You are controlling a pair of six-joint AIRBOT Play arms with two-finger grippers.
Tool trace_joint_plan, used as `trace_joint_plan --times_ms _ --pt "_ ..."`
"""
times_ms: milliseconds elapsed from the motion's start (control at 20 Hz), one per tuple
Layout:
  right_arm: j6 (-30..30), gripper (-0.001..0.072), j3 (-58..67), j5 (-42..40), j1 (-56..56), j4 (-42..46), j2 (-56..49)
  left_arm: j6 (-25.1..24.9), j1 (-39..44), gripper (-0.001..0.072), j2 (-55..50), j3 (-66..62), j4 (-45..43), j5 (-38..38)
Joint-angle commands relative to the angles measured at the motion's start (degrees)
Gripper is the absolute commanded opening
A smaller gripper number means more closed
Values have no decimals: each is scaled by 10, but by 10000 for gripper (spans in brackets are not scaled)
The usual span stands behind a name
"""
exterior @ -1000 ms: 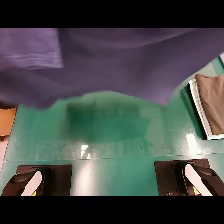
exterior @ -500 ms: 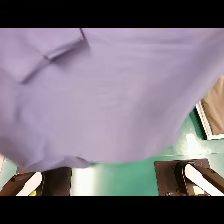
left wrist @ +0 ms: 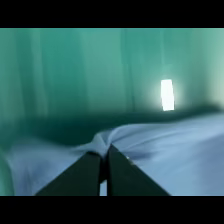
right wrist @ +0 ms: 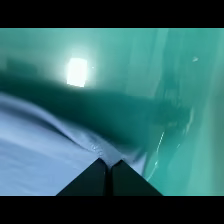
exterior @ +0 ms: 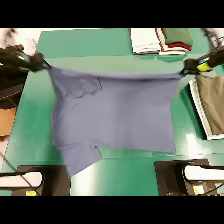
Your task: Fold the shirts.
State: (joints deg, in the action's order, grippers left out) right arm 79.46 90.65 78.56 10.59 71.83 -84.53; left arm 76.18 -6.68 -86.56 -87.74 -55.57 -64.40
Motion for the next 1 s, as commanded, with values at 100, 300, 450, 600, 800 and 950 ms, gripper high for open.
trace_joint_plan --times_ms 100,300,450,600,800,950 --pt "21 16 94 -14 -17 -3 -115 -12 23 27 -103 -31 2 54" --pt "10 17 136 21 -7 5 -98 -12 -17 27 -102 -77 -2 -66" --pt "9 17 136 71 -6 36 -90 -12 -30 27 -102 -64 -50 -123" --pt "10 17 103 83 -17 52 -85 -12 -28 27 -102 -25 -56 -129" --pt "19 17 -16 45 -31 68 -52 -14 -12 27 -102 24 -58 -119" --pt "41 17 -104 -17 -36 67 -17 -17 14 27 -102 52 -64 -97"
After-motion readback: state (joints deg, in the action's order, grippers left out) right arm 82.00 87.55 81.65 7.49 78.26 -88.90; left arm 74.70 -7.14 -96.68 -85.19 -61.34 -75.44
